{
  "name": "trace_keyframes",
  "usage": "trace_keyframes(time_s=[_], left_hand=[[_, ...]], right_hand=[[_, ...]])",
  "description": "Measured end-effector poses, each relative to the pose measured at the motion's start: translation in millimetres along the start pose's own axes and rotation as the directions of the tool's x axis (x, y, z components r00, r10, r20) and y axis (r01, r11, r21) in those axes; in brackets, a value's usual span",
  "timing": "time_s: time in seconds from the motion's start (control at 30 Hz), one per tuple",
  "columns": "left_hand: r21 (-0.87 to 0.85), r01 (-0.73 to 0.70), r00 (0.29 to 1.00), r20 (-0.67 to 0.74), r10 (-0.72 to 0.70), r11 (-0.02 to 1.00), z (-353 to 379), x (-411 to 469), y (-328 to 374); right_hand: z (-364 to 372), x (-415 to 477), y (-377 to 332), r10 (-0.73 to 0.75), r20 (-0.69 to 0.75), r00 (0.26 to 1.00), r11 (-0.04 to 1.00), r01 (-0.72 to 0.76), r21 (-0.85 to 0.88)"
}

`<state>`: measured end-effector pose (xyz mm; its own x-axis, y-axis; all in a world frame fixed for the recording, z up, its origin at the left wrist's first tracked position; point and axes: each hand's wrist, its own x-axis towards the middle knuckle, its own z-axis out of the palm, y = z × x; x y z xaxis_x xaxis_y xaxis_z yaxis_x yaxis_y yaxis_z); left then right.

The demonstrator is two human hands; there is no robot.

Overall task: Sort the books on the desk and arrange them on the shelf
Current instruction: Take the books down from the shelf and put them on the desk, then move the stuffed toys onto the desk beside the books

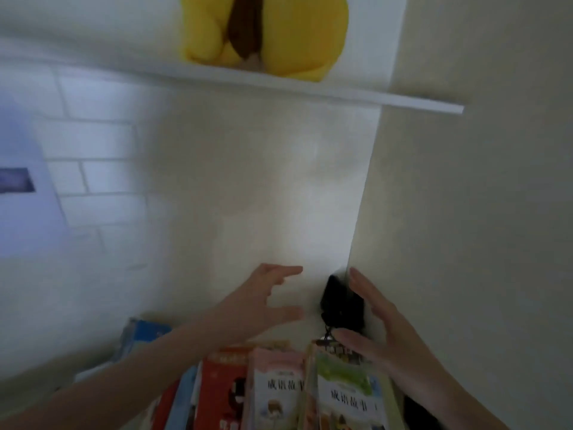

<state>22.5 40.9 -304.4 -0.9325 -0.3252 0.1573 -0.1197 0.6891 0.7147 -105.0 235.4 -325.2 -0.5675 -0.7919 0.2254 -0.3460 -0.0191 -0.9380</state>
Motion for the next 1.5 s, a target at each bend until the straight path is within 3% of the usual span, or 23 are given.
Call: trace_keyframes(time_s=[0.17, 0.23, 0.3, 0.37, 0.43, 0.5, 0.63, 0.73, 0.8, 0.9, 1.0, 1.13, 1.23, 1.4, 1.5], left_hand=[[0.035, -0.23, 0.945, -0.233, 0.231, 0.973, -73.6, -23.3, 61.5], [0.077, -0.328, 0.873, -0.356, 0.333, 0.942, -102.8, -31.8, 87.6], [0.158, -0.409, 0.757, -0.491, 0.431, 0.899, -133.1, -36.3, 112.5], [0.273, -0.426, 0.664, -0.553, 0.503, 0.862, -164.6, -29.7, 131.1], [0.377, -0.377, 0.629, -0.566, 0.533, 0.846, -195.2, -10.3, 142.0], [0.498, -0.264, 0.638, -0.552, 0.537, 0.826, -223.0, 19.3, 144.8], [0.665, 0.015, 0.749, -0.502, 0.432, 0.747, -267.7, 80.4, 128.5], [0.744, 0.055, 0.778, -0.45, 0.438, 0.666, -289.9, 105.2, 113.7], [0.777, 0.102, 0.771, -0.457, 0.445, 0.621, -298.5, 112.4, 108.9], [0.802, 0.088, 0.745, -0.446, 0.496, 0.59, -306.4, 117.9, 100.6], [0.751, 0.011, 0.751, -0.443, 0.49, 0.661, -305.9, 125.4, 91.3], [0.648, 0.039, 0.682, -0.573, 0.454, 0.761, -303.2, 126.1, 93.0], [0.489, -0.041, 0.636, -0.66, 0.401, 0.871, -304.2, 113.0, 98.6], [0.255, -0.191, 0.548, -0.773, 0.319, 0.948, -293.7, 83.2, 116.4], [0.159, -0.299, 0.543, -0.782, 0.305, 0.941, -280.6, 63.7, 126.3]], right_hand=[[15.0, 13.5, -93.8, -0.251, 0.0, 0.968, 0.946, 0.245, -0.213], [19.2, 21.6, -135.1, -0.374, 0.027, 0.927, 0.894, 0.368, -0.254], [21.3, 34.8, -178.0, -0.496, -0.001, 0.868, 0.83, 0.474, -0.292], [21.8, 58.6, -215.1, -0.567, -0.06, 0.821, 0.787, 0.52, -0.332], [18.4, 95.6, -240.2, -0.587, -0.146, 0.796, 0.777, 0.503, -0.379], [14.6, 135.5, -255.7, -0.532, -0.232, 0.814, 0.806, 0.403, -0.433], [11.3, 191.8, -267.5, -0.301, -0.268, 0.915, 0.914, 0.197, -0.355], [8.6, 223.5, -261.6, -0.203, -0.286, 0.936, 0.922, 0.084, -0.378], [6.6, 240.0, -256.6, -0.226, -0.285, 0.931, 0.881, 0.07, -0.469], [9.5, 254.7, -257.3, -0.235, -0.295, 0.926, 0.929, 0.124, -0.35], [14.4, 267.5, -254.0, -0.239, -0.348, 0.907, 0.971, 0.221, -0.09], [19.5, 267.1, -241.2, -0.361, -0.465, 0.808, 0.919, 0.393, -0.031], [21.1, 243.2, -244.0, -0.45, -0.486, 0.749, 0.842, 0.537, 0.048], [2.7, 192.4, -260.3, -0.654, -0.425, 0.626, 0.734, 0.661, -0.155], [-12.8, 154.4, -270.3, -0.776, -0.327, 0.539, 0.629, 0.703, -0.332]])
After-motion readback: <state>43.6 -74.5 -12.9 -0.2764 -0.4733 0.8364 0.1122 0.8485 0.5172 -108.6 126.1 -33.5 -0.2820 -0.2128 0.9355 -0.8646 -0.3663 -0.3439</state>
